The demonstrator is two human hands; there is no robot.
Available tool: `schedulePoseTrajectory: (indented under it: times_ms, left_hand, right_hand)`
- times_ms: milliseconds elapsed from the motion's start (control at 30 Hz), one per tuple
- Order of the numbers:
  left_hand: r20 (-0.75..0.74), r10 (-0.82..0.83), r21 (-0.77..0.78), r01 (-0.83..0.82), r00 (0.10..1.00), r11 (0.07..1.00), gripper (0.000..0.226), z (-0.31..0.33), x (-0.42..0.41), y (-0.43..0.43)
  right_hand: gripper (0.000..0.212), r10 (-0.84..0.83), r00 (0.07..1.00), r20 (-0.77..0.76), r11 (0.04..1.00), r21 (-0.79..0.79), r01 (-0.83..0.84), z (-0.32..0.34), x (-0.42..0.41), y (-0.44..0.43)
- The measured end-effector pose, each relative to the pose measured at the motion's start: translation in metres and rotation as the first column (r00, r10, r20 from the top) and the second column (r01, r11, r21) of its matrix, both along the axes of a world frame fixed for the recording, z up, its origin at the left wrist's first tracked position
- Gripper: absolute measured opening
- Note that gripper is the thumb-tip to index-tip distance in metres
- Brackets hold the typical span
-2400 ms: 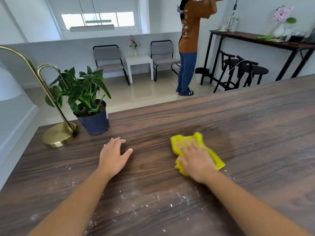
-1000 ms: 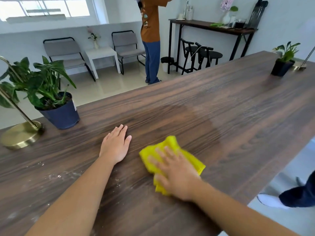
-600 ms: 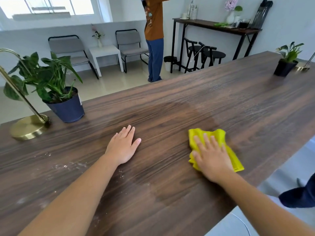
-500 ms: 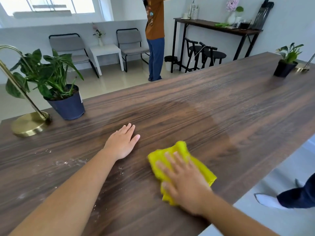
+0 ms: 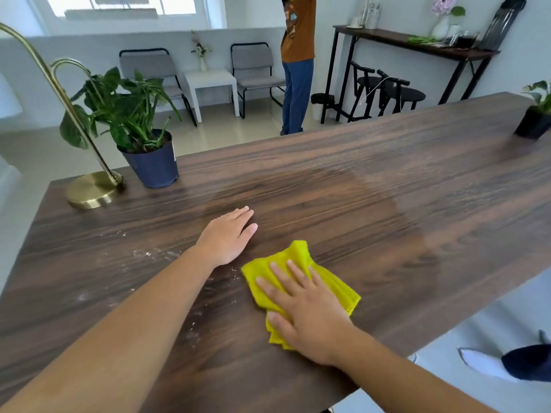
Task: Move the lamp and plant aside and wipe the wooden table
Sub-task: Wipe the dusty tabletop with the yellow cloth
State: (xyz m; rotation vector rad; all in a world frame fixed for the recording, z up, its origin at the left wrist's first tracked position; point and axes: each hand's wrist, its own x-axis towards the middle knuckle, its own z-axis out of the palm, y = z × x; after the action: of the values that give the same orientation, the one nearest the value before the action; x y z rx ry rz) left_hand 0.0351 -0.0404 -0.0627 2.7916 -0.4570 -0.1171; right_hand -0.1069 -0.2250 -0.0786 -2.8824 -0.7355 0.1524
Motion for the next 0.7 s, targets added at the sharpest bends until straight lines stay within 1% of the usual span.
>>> schedulePoseTrajectory:
  times_ms: [33,67,100,133,167,233,300,333,367,400,433,467,500,533,567,600,633,667,700]
  left_hand:
    - [0.033,0.034,-0.030,-0.033,0.999,0.999,0.052,0.002,-0.002,0.007]
    - [0.061,0.076,-0.057,-0.073,0.995,0.996,0.052,0.004,-0.004,0.016]
    - [0.080,0.123,-0.077,-0.117,0.989,0.990,0.052,0.007,-0.007,0.029]
    - [0.087,0.168,-0.083,-0.161,0.982,0.983,0.053,0.010,-0.011,0.045]
    - [0.089,0.210,-0.081,-0.203,0.974,0.976,0.053,0.012,-0.014,0.060]
    - [0.095,0.314,-0.059,-0.309,0.945,0.949,0.055,0.016,-0.024,0.096]
    - [0.109,0.418,-0.034,-0.417,0.902,0.908,0.056,0.017,-0.037,0.130]
    - [0.112,0.460,-0.025,-0.461,0.881,0.887,0.057,0.016,-0.043,0.144]
    - [0.116,0.503,-0.020,-0.504,0.857,0.863,0.057,0.015,-0.050,0.157]
    - [0.116,0.542,-0.013,-0.544,0.833,0.839,0.058,0.015,-0.057,0.170]
    - [0.113,0.579,-0.002,-0.582,0.808,0.813,0.058,0.014,-0.063,0.182]
    - [0.104,0.613,0.013,-0.617,0.783,0.787,0.059,0.013,-0.069,0.194]
    - [0.096,0.640,0.029,-0.645,0.762,0.763,0.059,0.012,-0.075,0.204]
    - [0.088,0.667,0.037,-0.671,0.740,0.740,0.059,0.010,-0.081,0.214]
    - [0.077,0.687,0.036,-0.690,0.723,0.723,0.059,0.007,-0.087,0.223]
    - [0.064,0.699,0.029,-0.701,0.713,0.713,0.058,0.004,-0.093,0.229]
    - [0.053,0.701,0.021,-0.702,0.711,0.711,0.058,-0.001,-0.098,0.233]
    - [0.054,0.694,0.019,-0.696,0.718,0.718,0.058,-0.005,-0.103,0.234]
    - [0.067,0.690,0.016,-0.693,0.720,0.721,0.058,-0.010,-0.108,0.235]
  right_hand:
    - [0.060,0.172,0.984,-0.037,0.985,0.012,-0.171,0.000,-0.008,0.014]
    - [0.058,0.276,0.959,-0.061,0.961,0.035,-0.275,0.002,-0.007,0.017]
    - [0.055,0.315,0.947,-0.058,0.948,0.051,-0.313,0.004,0.003,0.012]
    - [0.053,0.288,0.957,-0.044,0.957,0.049,-0.286,0.005,0.018,0.002]
    - [0.052,0.203,0.979,-0.033,0.979,0.034,-0.202,0.005,0.035,-0.010]
    - [0.052,-0.052,0.998,-0.038,0.999,-0.010,0.052,0.009,0.073,-0.026]
    - [0.053,-0.275,0.960,-0.046,0.961,-0.034,0.273,0.014,0.102,-0.023]
    - [0.055,-0.334,0.942,-0.046,0.942,-0.041,0.332,0.014,0.110,-0.014]
    - [0.056,-0.347,0.937,-0.043,0.937,-0.055,0.344,0.012,0.114,0.001]
    - [0.057,-0.314,0.949,-0.036,0.948,-0.065,0.311,0.011,0.114,0.019]
    - [0.057,-0.225,0.974,-0.024,0.973,-0.066,0.223,0.008,0.109,0.040]
    - [0.057,-0.089,0.996,-0.008,0.995,-0.056,0.088,0.005,0.098,0.063]
    - [0.056,0.071,0.997,-0.001,0.997,-0.037,-0.071,0.002,0.084,0.084]
    - [0.056,0.241,0.971,-0.005,0.970,-0.019,-0.241,-0.002,0.070,0.100]
    - [0.055,0.390,0.920,-0.022,0.921,0.000,-0.390,-0.005,0.058,0.109]
    - [0.054,0.486,0.873,-0.045,0.874,0.027,-0.485,-0.004,0.058,0.109]
    - [0.052,0.514,0.856,-0.054,0.857,0.063,-0.511,-0.001,0.069,0.104]
    - [0.050,0.469,0.882,-0.046,0.882,0.074,-0.465,0.001,0.086,0.095]
    - [0.049,0.347,0.937,-0.033,0.937,0.049,-0.345,0.002,0.107,0.087]
